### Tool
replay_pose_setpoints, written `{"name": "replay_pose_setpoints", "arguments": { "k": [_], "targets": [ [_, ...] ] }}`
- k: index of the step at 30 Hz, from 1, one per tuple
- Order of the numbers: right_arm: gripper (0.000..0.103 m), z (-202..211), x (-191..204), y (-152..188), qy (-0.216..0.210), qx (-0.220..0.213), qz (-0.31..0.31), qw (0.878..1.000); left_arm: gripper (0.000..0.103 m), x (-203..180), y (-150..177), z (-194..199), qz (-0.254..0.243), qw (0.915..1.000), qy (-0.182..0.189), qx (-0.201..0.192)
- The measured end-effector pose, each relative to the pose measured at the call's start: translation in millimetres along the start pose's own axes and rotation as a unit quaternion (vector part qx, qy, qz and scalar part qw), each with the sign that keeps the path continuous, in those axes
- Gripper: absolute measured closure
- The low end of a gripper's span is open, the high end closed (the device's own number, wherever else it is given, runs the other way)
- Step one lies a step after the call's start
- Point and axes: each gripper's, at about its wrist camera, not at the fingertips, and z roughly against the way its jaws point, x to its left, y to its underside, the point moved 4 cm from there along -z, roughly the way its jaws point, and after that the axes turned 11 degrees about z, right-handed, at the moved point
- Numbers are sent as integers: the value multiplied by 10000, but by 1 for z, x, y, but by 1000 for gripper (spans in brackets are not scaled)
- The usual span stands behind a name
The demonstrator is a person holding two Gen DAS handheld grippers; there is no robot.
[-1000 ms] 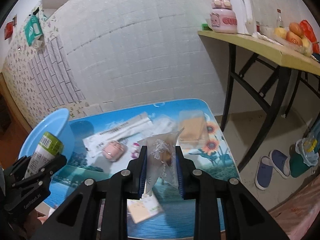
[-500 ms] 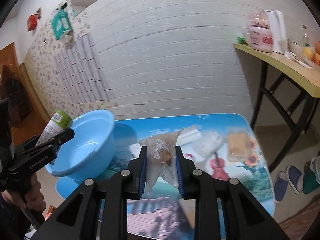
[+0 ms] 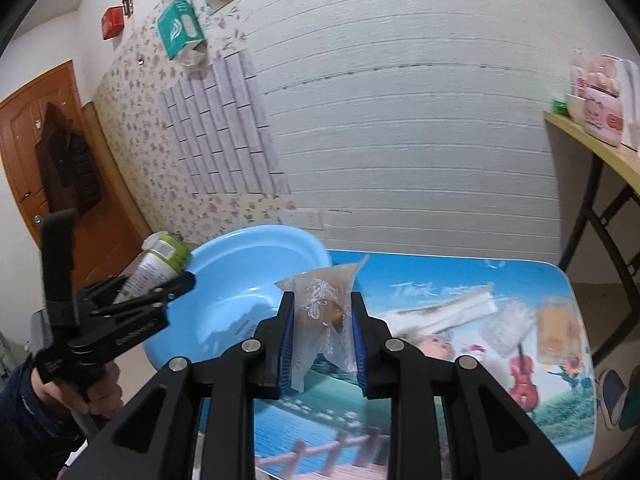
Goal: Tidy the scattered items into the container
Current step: 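Carry the canister over the blue basin and open the left gripper to drop it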
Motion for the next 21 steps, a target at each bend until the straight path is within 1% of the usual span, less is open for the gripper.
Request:
{"name": "replay_pose_setpoints", "arguments": {
  "k": [4,11,18,21],
  "targets": [
    [77,-12,10,-3,-121,93,55,9999,57,10,-2,-10,-47,9999,-109,33],
    [77,-32,35,-8,-287,256,220,9990,57,18,-1,-26,-86,9998,-110,111],
    [77,-52,45,-8,-378,449,319,9978,57,19,3,-37,-163,9996,-136,169],
    [77,-62,48,-7,-412,545,366,9970,56,20,5,-38,-106,9997,-168,172]
  ]
}}
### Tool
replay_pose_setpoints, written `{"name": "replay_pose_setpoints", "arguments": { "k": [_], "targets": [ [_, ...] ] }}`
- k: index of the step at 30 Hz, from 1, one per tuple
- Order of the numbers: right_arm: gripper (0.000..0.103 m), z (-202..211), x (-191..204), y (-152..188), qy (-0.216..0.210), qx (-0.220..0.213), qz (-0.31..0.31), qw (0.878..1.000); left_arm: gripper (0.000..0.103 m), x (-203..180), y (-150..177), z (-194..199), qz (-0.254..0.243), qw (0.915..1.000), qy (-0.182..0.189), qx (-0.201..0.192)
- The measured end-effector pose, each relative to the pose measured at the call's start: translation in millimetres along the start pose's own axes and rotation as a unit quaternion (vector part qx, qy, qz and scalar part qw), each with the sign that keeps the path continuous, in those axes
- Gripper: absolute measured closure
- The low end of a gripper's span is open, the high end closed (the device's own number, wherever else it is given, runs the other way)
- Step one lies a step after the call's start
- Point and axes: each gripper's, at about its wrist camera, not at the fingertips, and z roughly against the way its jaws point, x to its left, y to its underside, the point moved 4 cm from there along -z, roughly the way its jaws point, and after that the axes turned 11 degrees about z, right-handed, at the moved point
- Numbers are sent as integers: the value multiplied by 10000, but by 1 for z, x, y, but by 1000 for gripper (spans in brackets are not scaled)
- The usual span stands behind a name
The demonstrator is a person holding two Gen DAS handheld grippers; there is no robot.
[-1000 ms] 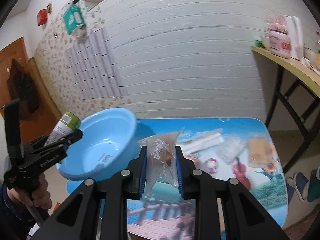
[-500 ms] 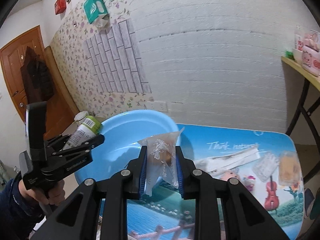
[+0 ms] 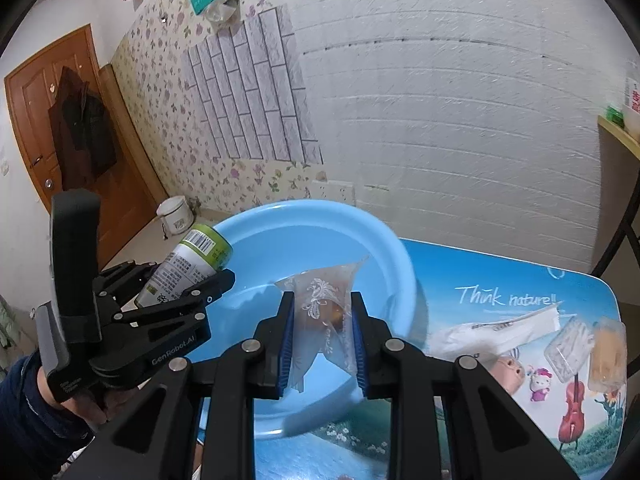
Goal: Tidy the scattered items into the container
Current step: 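Carry the canister over the blue basin and open the left gripper to drop it, then lower the snack bag into the basin and open the right gripper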
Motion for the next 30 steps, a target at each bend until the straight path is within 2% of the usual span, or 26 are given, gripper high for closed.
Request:
{"name": "replay_pose_setpoints", "arguments": {
  "k": [2,4,9,15,17,18,20,22,30],
  "targets": [
    [77,-9,3,-1,-37,90,21,10000,50,1,1,3,95,9999,-87,18],
    [77,-18,4,-2,-72,179,52,9998,33,3,0,8,142,9998,-111,-109],
    [77,-34,12,1,-199,379,103,9990,22,0,-5,28,-28,9985,-105,-546],
    [76,-37,19,2,-277,461,220,9983,21,9,-7,35,174,9981,-98,-580],
    [67,-40,18,-1,-325,423,198,9984,21,13,-7,34,242,9981,-115,-562],
    [59,-38,17,-2,-319,368,175,9987,21,14,-7,34,261,9980,-122,-554],
    [24,-37,17,-5,-311,300,160,9989,21,17,-6,36,313,9979,-151,-547],
    [13,-31,15,-7,-192,154,156,9996,21,18,-5,39,342,9978,-167,-542],
    [12,-1,-1,0,49,-92,129,9999,21,13,-5,47,363,9978,-120,-534]
  ]
}}
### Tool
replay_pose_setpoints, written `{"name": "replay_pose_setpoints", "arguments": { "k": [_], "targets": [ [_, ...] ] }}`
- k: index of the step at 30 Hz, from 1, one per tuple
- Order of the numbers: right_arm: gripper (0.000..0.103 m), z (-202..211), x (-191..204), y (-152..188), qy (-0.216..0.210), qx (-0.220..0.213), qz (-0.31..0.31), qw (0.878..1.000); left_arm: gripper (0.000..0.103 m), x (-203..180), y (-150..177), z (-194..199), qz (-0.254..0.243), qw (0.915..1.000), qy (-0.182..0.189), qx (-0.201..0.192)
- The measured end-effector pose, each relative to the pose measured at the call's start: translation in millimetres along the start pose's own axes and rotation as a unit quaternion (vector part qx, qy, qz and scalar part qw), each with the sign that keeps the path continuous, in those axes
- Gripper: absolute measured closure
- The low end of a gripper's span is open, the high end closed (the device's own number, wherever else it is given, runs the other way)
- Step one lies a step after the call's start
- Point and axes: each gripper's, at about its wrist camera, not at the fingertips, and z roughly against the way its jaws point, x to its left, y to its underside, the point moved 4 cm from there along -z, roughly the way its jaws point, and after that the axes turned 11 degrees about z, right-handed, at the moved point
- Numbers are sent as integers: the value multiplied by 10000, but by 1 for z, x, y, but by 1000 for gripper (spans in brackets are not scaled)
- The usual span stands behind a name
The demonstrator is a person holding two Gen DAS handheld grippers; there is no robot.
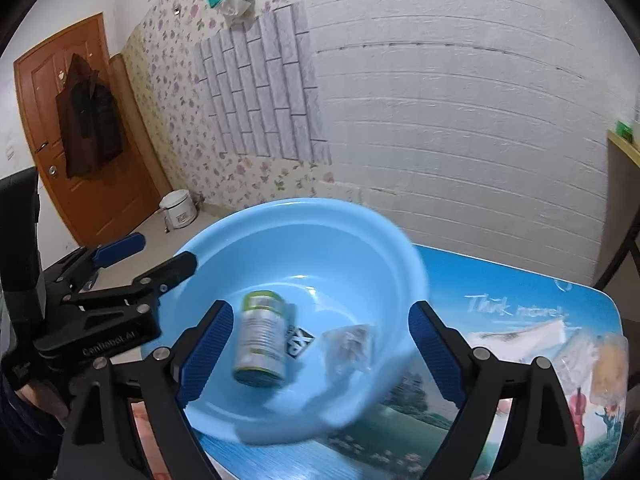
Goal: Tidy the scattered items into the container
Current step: 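Lower the snack bag into the basin and open the right gripper, then move both grippers back over the table toward the remaining items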
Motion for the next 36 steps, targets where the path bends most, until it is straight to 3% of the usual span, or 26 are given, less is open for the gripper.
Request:
{"name": "replay_pose_setpoints", "arguments": {
  "k": [5,7,12,14,18,22,27,31,36],
  "targets": [
    [12,17,-20,7,182,-124,-231,9995,16,-16,-3,14,-102,9997,144,-146],
    [12,26,-26,10,331,-185,-272,9989,7,-24,-2,22,-103,9995,207,-195],
    [11,65,-38,31,1447,-457,-178,9883,0,-48,6,36,-76,9988,420,-246],
    [4,83,-39,41,1675,-707,-49,9833,0,-59,11,41,-47,9985,513,-207],
    [3,104,-50,59,1358,-829,-412,9864,0,-86,20,48,-63,9972,737,-66],
    [0,131,-75,87,1449,-1008,-756,9814,0,-115,27,56,-301,9950,951,-69],
    [0,147,-100,123,1253,-649,-799,9868,0,-145,37,65,-352,9928,1149,11],
    [0,158,-127,152,1730,-588,-1148,9764,0,-160,43,70,-496,9913,1221,-1],
    [0,167,-149,168,1854,-511,-1495,9699,0,-172,47,73,-611,9905,1231,66]
  ]
}}
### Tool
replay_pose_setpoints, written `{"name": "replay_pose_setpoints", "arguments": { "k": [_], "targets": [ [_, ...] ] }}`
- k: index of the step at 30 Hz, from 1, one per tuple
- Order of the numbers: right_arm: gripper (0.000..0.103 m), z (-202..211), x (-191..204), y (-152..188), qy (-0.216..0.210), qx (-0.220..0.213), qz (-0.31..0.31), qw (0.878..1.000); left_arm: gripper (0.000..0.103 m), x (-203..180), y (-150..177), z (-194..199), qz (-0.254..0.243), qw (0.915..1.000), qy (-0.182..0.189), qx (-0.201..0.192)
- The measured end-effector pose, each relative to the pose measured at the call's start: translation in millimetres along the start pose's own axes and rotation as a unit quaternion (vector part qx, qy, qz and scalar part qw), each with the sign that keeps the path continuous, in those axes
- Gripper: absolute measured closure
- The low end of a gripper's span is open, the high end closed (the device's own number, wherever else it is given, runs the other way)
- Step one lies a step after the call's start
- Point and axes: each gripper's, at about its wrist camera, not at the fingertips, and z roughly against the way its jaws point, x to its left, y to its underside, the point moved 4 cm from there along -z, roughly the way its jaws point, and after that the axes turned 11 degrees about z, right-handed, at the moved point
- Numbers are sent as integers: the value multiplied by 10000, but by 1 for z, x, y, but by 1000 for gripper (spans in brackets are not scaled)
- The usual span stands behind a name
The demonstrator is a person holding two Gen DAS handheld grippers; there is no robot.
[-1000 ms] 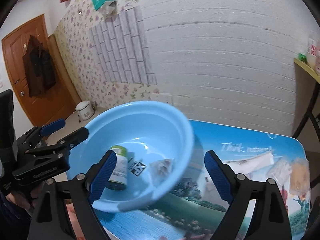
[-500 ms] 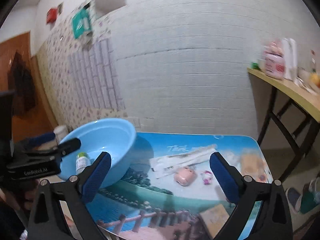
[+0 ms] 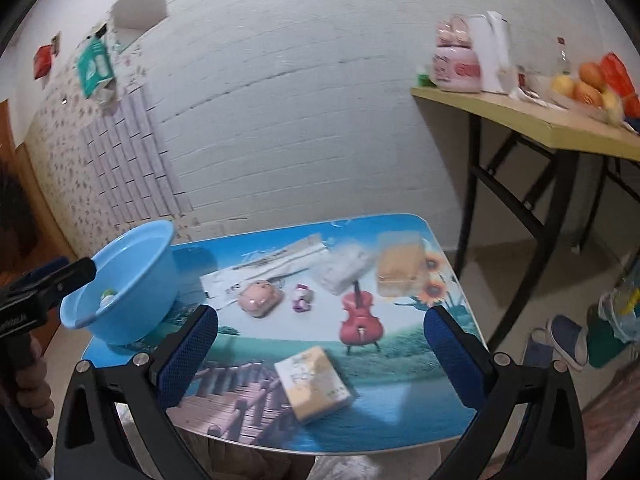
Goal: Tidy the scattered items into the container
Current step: 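Move both grippers back over the table toward the remaining items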
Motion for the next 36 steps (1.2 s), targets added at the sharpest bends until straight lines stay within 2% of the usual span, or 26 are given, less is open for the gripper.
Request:
{"name": "replay_pose_setpoints", "arguments": {
  "k": [15,20,30,36],
  "targets": [
    [0,-7,-9,2,136,341,41,9993,0,-18,11,-8,-93,9997,12,234],
    [0,-7,-13,1,174,338,16,9993,0,-25,11,-11,-145,9996,49,245],
    [0,-15,-12,-1,148,406,126,9990,0,-35,26,-24,-231,9984,95,510],
    [0,-21,-21,-1,186,419,85,9989,0,-49,37,-33,-388,9968,242,661]
  ]
}}
